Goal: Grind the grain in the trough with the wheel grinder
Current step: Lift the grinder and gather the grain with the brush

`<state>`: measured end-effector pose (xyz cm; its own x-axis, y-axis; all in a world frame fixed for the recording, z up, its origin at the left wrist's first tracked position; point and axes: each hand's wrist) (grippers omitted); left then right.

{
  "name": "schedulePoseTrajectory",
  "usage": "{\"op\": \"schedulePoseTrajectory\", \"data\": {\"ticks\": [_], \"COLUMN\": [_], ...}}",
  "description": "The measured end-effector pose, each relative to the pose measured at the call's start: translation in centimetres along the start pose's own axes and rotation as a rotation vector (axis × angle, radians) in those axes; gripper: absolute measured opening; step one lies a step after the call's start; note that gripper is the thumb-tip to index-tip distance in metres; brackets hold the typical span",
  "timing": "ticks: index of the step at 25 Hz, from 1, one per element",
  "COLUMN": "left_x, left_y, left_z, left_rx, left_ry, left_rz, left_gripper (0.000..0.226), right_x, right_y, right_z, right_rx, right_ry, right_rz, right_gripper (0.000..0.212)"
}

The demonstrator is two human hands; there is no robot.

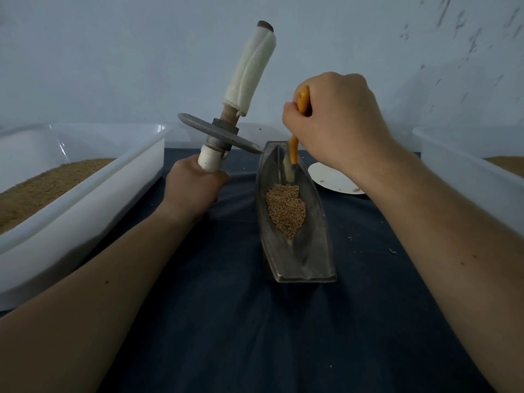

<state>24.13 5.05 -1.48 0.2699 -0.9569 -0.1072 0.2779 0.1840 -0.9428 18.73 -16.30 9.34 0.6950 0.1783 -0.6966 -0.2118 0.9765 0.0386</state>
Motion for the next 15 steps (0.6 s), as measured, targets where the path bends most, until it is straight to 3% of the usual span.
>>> {"op": "schedulePoseTrajectory", "data": {"ticks": [15], "left_x": [-0.1], "left_y": [0.3], "left_z": [0.1], "left_rx": [-0.013], "left_ry": [0.015], "left_rz": [-0.029], "left_gripper": [0.017], "right_x": [1.5], "right_y": [-1.5], "right_z": [-0.1], "right_rx": [0.028], "right_ry": [0.06], "right_rz": [0.088], "right_gripper": [0.04]}}
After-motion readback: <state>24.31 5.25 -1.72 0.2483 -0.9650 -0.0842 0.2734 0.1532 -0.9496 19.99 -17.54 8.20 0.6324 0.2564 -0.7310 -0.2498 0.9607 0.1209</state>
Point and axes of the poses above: each hand's wrist, its own z-axis towards the middle knuckle, its own x-axis out of the palm, y = z × x, and after that the axes turned 14 degrees about -z, right-handed
